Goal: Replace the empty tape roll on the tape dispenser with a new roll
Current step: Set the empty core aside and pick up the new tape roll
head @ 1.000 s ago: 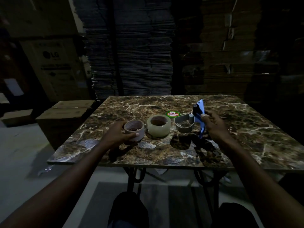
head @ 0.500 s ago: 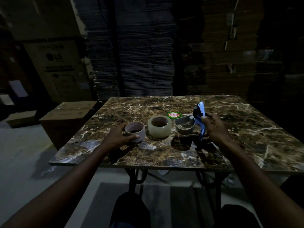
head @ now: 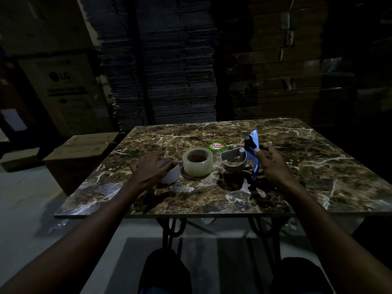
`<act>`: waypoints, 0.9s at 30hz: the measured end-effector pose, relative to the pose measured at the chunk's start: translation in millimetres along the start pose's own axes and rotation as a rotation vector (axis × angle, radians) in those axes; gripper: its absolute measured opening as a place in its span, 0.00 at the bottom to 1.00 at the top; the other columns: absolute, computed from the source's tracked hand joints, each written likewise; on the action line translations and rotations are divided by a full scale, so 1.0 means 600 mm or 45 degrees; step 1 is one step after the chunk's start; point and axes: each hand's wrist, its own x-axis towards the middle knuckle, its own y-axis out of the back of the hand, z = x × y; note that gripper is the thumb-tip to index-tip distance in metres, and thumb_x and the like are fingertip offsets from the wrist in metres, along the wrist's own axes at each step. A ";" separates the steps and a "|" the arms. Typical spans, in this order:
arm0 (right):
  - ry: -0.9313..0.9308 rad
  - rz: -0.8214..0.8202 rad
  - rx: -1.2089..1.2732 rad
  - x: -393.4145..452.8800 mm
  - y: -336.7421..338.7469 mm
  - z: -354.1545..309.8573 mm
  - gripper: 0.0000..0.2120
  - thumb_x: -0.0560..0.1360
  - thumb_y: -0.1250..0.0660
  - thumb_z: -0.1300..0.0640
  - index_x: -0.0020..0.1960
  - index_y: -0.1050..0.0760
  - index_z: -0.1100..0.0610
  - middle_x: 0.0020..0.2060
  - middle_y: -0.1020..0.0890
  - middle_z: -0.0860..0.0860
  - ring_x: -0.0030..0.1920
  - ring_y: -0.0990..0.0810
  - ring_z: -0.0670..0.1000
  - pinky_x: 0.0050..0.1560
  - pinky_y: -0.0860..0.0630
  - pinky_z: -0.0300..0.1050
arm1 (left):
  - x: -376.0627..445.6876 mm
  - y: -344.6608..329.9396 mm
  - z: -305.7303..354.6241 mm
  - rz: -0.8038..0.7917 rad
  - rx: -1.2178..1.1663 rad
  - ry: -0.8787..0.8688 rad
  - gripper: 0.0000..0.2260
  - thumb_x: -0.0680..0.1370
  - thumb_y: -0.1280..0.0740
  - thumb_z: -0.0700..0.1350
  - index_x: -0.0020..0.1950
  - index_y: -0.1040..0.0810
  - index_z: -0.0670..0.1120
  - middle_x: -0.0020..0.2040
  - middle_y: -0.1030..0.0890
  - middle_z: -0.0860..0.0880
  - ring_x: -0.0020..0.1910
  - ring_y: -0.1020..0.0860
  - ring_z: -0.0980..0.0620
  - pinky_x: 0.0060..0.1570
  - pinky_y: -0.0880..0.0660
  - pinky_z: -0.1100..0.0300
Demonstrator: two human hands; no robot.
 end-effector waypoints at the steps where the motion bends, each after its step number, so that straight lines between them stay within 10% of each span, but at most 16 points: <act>1: -0.006 0.010 -0.001 0.001 0.000 0.001 0.16 0.82 0.39 0.50 0.67 0.29 0.54 0.54 0.21 0.53 0.41 0.19 0.49 0.39 0.22 0.47 | 0.001 0.000 0.011 -0.013 0.011 0.013 0.53 0.63 0.51 0.86 0.69 0.25 0.47 0.69 0.24 0.39 0.68 0.28 0.37 0.66 0.31 0.38; 5: 0.015 0.045 -0.032 0.003 0.006 -0.002 0.14 0.82 0.39 0.51 0.66 0.29 0.54 0.47 0.21 0.49 0.37 0.22 0.44 0.33 0.25 0.41 | 0.002 0.002 0.054 0.054 0.061 -0.006 0.61 0.58 0.55 0.87 0.80 0.37 0.50 0.80 0.37 0.44 0.80 0.44 0.41 0.76 0.45 0.35; 10: 0.010 0.060 -0.021 0.005 0.010 -0.007 0.17 0.81 0.38 0.48 0.67 0.28 0.54 0.55 0.19 0.54 0.47 0.18 0.53 0.48 0.21 0.54 | 0.026 -0.008 0.074 0.035 0.077 -0.057 0.59 0.60 0.55 0.87 0.81 0.39 0.52 0.82 0.39 0.46 0.81 0.45 0.42 0.75 0.45 0.30; 27: -0.021 0.052 -0.032 0.007 0.007 -0.007 0.17 0.80 0.38 0.47 0.66 0.29 0.54 0.57 0.19 0.54 0.52 0.17 0.56 0.49 0.21 0.57 | 0.045 -0.044 0.154 -0.184 0.268 0.056 0.56 0.64 0.37 0.81 0.80 0.39 0.45 0.82 0.38 0.44 0.82 0.46 0.38 0.76 0.51 0.29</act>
